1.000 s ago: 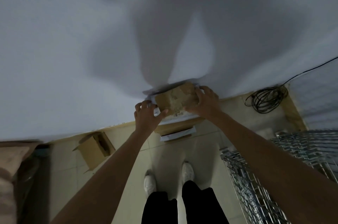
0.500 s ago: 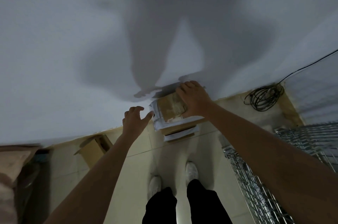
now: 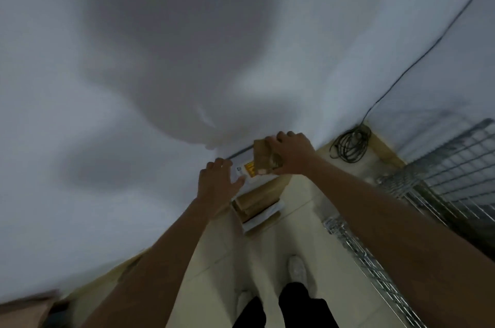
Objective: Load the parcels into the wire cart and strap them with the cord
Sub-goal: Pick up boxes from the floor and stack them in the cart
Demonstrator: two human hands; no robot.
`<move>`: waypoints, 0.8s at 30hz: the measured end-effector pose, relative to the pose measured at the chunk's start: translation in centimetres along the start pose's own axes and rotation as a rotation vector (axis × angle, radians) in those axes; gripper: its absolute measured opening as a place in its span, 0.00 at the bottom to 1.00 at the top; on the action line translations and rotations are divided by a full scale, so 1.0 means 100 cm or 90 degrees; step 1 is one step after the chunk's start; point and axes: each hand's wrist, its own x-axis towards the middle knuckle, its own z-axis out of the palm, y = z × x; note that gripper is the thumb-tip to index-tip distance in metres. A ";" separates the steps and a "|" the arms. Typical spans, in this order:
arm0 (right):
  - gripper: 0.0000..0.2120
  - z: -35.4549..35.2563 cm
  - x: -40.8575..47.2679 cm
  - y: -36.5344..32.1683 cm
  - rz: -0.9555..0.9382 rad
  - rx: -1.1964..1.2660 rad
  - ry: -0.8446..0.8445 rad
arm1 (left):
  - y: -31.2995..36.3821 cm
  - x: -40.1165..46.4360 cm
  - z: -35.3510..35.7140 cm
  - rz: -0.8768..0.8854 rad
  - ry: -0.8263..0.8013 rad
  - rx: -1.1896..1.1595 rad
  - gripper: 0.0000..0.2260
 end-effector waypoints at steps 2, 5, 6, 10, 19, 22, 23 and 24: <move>0.43 -0.012 -0.040 0.023 0.108 0.054 -0.005 | 0.046 0.013 -0.024 0.085 -0.001 0.061 0.27; 0.42 -0.030 -0.109 0.068 0.284 0.137 -0.033 | 0.117 0.027 -0.051 0.169 -0.020 0.098 0.28; 0.43 -0.035 -0.135 0.084 0.337 0.162 -0.040 | 0.140 0.031 -0.056 0.190 -0.024 0.121 0.29; 0.46 -0.050 -0.249 0.139 0.521 0.235 -0.032 | 0.250 0.026 -0.064 0.280 -0.063 0.202 0.33; 0.45 0.014 -0.527 0.235 0.864 0.364 0.093 | 0.530 -0.079 0.009 0.554 -0.093 0.293 0.33; 0.42 0.063 -0.609 0.263 0.942 0.404 0.090 | 0.606 -0.122 0.066 0.601 -0.120 0.291 0.33; 0.41 0.079 -0.633 0.270 0.962 0.421 0.095 | 0.627 -0.136 0.086 0.612 -0.132 0.296 0.33; 0.39 0.092 -0.655 0.276 0.976 0.433 0.099 | 0.646 -0.148 0.106 0.617 -0.147 0.306 0.33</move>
